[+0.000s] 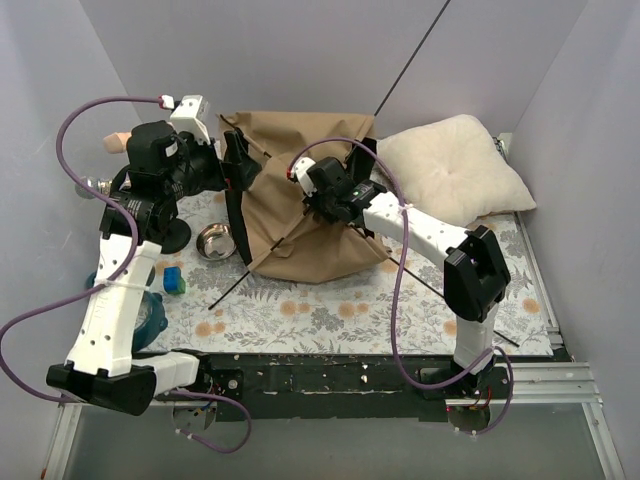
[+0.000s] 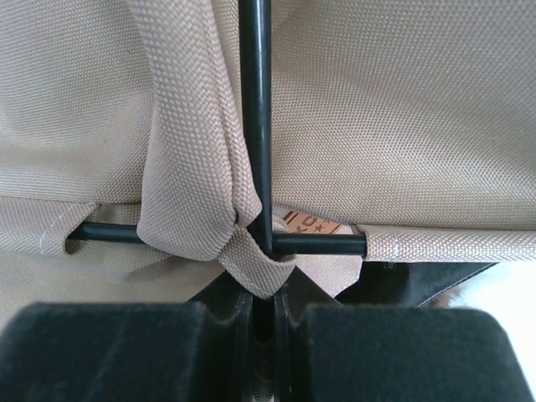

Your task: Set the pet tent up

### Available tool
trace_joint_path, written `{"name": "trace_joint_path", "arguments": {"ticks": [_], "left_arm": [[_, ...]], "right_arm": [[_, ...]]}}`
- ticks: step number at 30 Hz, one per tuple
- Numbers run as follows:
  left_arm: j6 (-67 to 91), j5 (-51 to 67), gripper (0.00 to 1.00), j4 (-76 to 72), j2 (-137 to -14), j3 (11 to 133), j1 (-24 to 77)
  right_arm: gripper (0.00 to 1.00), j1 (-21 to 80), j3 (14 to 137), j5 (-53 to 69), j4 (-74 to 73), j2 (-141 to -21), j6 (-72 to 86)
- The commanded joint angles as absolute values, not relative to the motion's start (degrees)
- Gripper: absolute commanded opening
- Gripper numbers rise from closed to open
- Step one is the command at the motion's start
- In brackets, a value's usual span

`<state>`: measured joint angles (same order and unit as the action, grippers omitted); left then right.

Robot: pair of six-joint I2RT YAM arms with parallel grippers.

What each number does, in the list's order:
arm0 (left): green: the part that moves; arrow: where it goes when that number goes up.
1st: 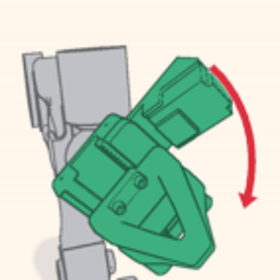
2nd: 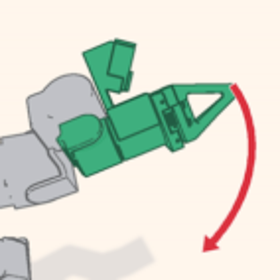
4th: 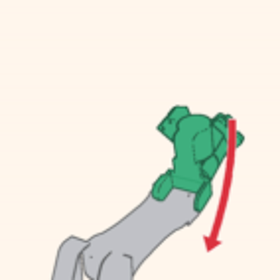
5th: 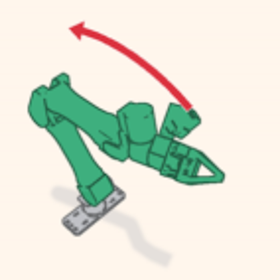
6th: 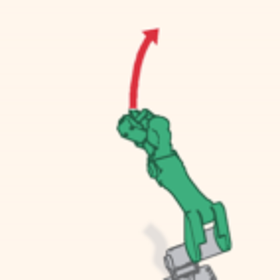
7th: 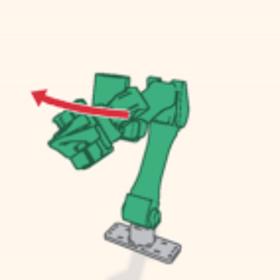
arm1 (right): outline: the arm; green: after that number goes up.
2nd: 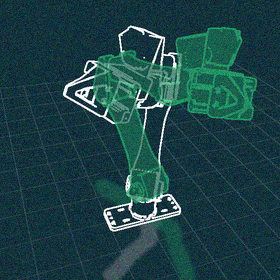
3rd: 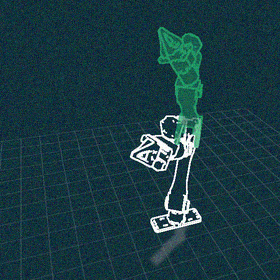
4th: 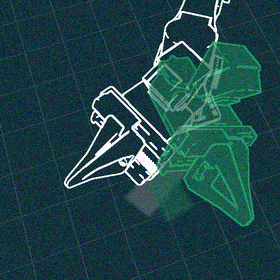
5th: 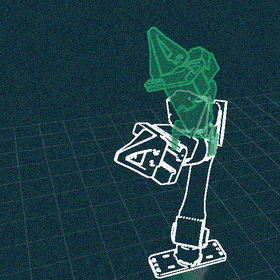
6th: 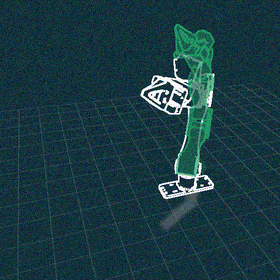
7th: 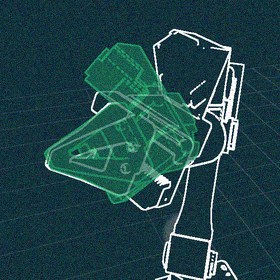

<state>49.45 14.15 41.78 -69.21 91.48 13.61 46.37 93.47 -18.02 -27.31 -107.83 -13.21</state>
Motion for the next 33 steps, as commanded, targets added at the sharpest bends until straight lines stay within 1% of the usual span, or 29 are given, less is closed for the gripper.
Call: {"name": "trace_joint_path", "arguments": {"ticks": [1,3,5,7,9,11,14,16,17,18,19,20,22,25,29,33], "left_arm": [[52.8,22.1,0.98,42.5,-69.2,88.3,10.2],[53.2,23.4,0.98,40.6,-68.8,86.3,9.4],[52.9,24.3,0.98,39.0,-68.8,84.8,9.3],[51.7,25.8,0.98,38.8,-69.8,84.8,9.3],[49.0,27.9,0.98,39.1,-71.3,85.4,9.3],[44.2,32.1,0.98,40.0,-73.1,86.2,9.3],[35.3,40.6,0.98,43.3,-76.0,87.0,9.3],[29.6,45.7,0.98,45.3,-76.4,85.4,9.5],[27.3,47.7,0.98,45.5,-76.1,83.3,9.7],[24.5,48.9,0.98,45.4,-75.5,81.2,10.3],[22.3,49.8,0.98,43.8,-74.6,79.2,10.8],[21.1,50.5,0.98,42.8,-73.5,76.6,11.6],[19.1,51.6,0.98,39.2,-71.6,72.4,13.3],[20.9,50.5,0.98,34.1,-69.4,67.3,15.6],[26.0,49.2,0.98,30.6,-66.9,64.5,17.9],[26.9,44.4,0.98,30.3,-66.2,62.8,20.6]], "right_arm": [[0.09,46.6,97.1,-7.1,-22.0,-108.8,-12.7],[0.21,46.4,99.4,-5.0,-22.1,-110.6,-13.3],[0.43,46.0,101.9,-1.3,-23.0,-111.4,-15.3],[0.62,45.1,105.9,-0.4,-27.8,-111.3,-18.1],[0.73,42.6,107.3,3.1,-34.7,-108.7,-19.9],[0.8,38.5,105.5,8.4,-41.2,-104.4,-22.7],[0.81,28.8,99.8,19.3,-54.3,-96.5,-30.9],[0.81,22.2,94.2,23.9,-64.3,-91.6,-38.2],[0.8,20.1,90.8,23.8,-69.8,-88.7,-42.7],[0.76,17.6,86.9,24.0,-73.1,-85.9,-46.7],[0.73,15.7,82.1,23.3,-75.0,-82.2,-48.6],[0.73,14.2,78.3,21.3,-75.0,-78.4,-48.9],[0.74,13.5,69.6,18.8,-75.1,-69.4,-50.8],[0.75,14.2,61.8,18.3,-75.1,-60.9,-48.3],[0.75,14.8,57.5,23.2,-75.2,-56.8,-45.1],[0.74,15.5,50.7,25.0,-75.1,-59.3,-46.6]]}}
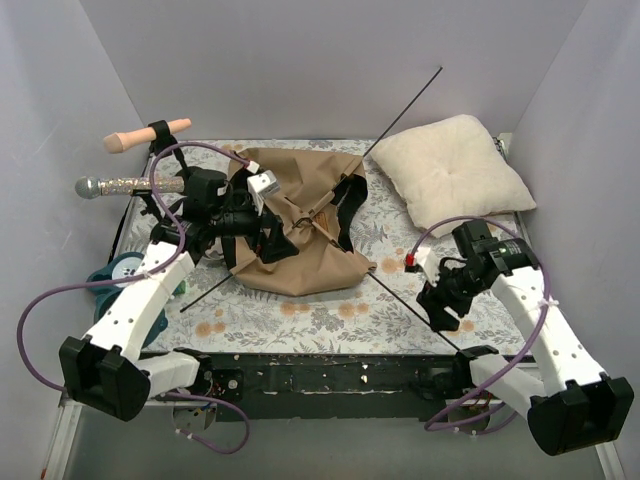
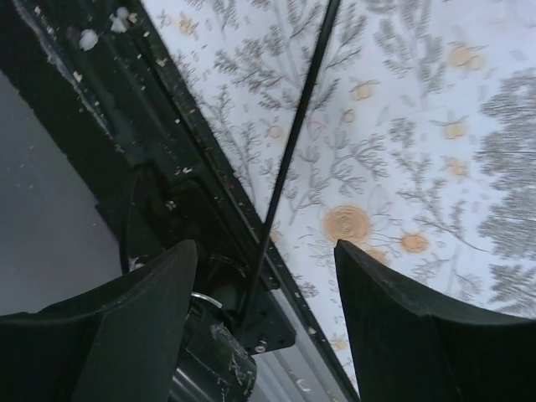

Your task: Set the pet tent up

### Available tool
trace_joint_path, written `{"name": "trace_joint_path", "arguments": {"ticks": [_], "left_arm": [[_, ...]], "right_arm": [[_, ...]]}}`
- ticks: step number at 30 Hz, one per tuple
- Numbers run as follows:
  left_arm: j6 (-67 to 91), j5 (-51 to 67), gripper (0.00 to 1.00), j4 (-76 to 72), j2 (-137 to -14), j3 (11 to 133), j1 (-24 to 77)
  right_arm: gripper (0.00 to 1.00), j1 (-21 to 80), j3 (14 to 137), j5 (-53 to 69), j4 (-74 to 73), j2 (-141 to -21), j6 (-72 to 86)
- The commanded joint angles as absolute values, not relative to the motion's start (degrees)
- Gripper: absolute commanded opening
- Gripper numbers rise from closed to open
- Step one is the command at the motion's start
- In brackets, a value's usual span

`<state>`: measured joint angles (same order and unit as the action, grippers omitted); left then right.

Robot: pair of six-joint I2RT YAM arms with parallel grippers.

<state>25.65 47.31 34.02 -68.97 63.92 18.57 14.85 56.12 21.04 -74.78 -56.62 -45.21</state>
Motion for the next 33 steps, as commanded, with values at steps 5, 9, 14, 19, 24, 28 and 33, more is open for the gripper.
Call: {"name": "trace_joint_path", "arguments": {"ticks": [5,9,14,19,24,28,33], "left_arm": [[15.1,42.9,0.98,33.5,-69.2,64.9,22.0],[-7.9,44.9,0.89,34.0,-71.8,63.3,22.8],[-24.9,44.4,0.77,28.4,-79.8,64.3,24.0],[-36.2,44.3,0.66,27.9,-89.2,68.3,25.4],[-43.1,43.8,0.61,27.2,-95.8,70.3,26.9],[-46.7,42.1,0.52,24.7,-97.7,68.0,30.0],[-44.1,40.4,0.32,21.6,-98.4,66.7,33.5]], "right_arm": [[0.65,15.6,46.6,25.7,-72.8,-63.6,-48.3],[0.59,15.5,45.3,27.6,-72.3,-65.3,-49.7],[0.42,15.5,44.4,26.0,-70.6,-70.0,-47.9],[0.2,15.6,46.4,25.8,-69.2,-72.9,-46.6],[0.01,15.5,48.9,25.9,-69.0,-74.6,-46.0],[0.01,15.5,50.3,28.3,-68.0,-72.4,-45.6],[0.01,15.5,51.8,29.7,-67.0,-70.5,-44.6]]}}
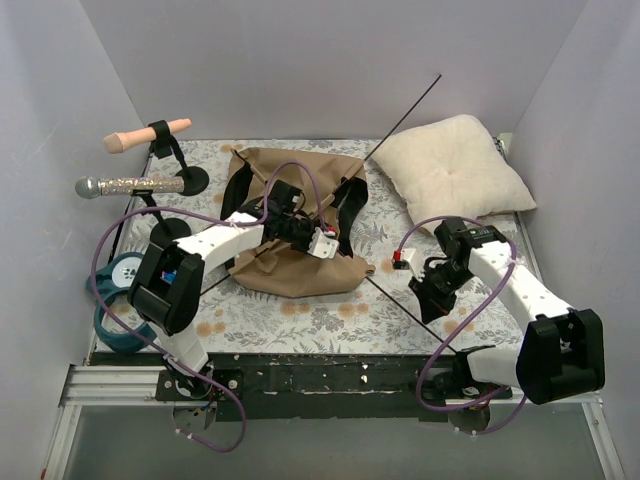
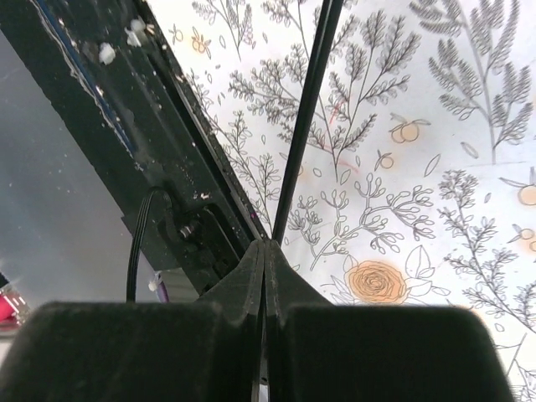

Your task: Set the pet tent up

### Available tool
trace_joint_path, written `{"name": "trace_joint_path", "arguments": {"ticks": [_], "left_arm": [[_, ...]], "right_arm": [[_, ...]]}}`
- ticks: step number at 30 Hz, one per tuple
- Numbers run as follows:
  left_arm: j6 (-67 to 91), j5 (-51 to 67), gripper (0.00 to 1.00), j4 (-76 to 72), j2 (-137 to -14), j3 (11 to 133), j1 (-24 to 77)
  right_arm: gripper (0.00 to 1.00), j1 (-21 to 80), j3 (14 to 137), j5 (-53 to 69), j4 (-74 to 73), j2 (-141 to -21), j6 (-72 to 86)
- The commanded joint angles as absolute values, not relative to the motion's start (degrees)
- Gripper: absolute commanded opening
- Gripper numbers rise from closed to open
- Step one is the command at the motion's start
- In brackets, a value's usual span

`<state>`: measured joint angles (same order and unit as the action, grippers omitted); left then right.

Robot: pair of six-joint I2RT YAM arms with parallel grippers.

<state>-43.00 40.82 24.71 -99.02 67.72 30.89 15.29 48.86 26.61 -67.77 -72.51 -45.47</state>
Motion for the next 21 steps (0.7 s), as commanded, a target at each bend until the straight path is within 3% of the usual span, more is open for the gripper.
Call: {"name": "trace_joint_path", "arguments": {"ticks": [1,8,12,14,18,21], "left_arm": [[-43.9,40.4,0.32,21.4,-98.0,66.4,33.8],[-44.1,35.6,0.39,19.2,-98.5,64.4,34.5],[-43.7,34.2,0.39,18.1,-98.6,63.9,34.4],[-43.7,33.7,0.4,17.2,-98.7,63.6,34.5],[-41.3,31.7,0.42,13.6,-99.5,63.5,34.4],[-39.8,31.7,0.45,12.5,-99.8,64.2,33.7]], "right_arm": [[0.01,15.5,51.7,29.6,-66.8,-70.5,-44.6],[0.04,15.5,50.0,26.7,-66.2,-71.2,-45.4],[0.61,15.5,49.5,25.9,-69.3,-73.0,-46.6],[0.82,15.5,49.0,27.3,-69.9,-72.9,-47.0],[0.85,15.9,48.5,27.6,-66.8,-75.8,-42.3],[0.76,16.3,48.4,26.4,-66.7,-80.9,-41.5]]}}
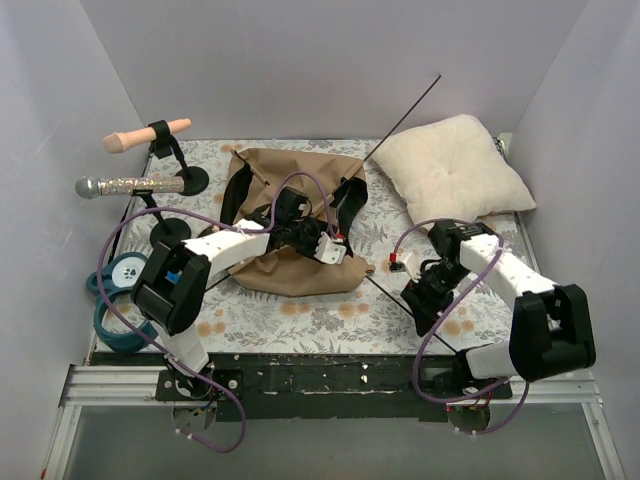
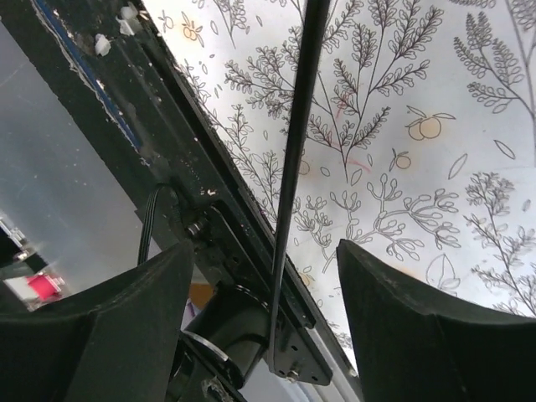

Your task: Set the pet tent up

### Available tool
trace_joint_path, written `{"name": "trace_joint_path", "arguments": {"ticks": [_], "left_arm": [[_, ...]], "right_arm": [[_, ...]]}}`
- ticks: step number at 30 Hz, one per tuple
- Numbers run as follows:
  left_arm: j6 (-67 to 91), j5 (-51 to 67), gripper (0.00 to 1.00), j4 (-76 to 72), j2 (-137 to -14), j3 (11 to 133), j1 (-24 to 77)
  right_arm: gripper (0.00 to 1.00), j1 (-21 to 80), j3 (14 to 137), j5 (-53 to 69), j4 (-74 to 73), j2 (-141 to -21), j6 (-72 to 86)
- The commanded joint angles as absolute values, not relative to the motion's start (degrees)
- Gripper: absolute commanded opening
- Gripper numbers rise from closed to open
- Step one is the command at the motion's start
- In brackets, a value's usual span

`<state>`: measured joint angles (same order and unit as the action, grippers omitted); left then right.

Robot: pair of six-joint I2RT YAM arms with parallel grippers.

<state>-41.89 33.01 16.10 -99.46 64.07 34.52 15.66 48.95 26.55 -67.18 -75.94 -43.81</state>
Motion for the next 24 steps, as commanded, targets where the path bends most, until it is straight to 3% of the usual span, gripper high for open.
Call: {"name": "trace_joint_path", "arguments": {"ticks": [1,3,4,5,6,10,17,24], "left_arm": [[-40.1,31.6,0.48,12.4,-99.8,64.3,33.4],[-41.0,31.8,0.52,12.9,-99.8,64.4,32.9],[-42.3,31.8,0.53,13.7,-99.8,64.4,32.4],[-43.6,31.9,0.53,14.1,-99.9,64.3,32.1],[-44.7,31.8,0.54,14.7,-100.1,64.3,31.6],[-46.2,32.1,0.48,15.6,-101.2,65.5,30.9],[-46.7,38.0,0.13,21.7,-100.5,70.1,33.5],[-43.7,44.8,0.08,22.9,-95.1,72.6,39.7]], "right_arm": [[0.72,16.9,48.6,26.5,-67.2,-82.9,-41.7],[0.56,17.8,49.0,27.6,-67.7,-85.7,-42.0],[0.43,18.0,49.2,28.0,-67.3,-86.3,-42.1],[0.25,18.2,49.6,28.4,-66.9,-86.6,-42.1],[0.02,18.1,50.0,28.6,-66.5,-86.7,-42.0],[0.01,18.2,51.4,29.4,-66.2,-85.5,-42.9],[0.01,18.3,55.1,34.0,-65.0,-79.3,-42.7],[0.01,19.0,59.8,37.4,-59.3,-76.6,-38.1]]}}
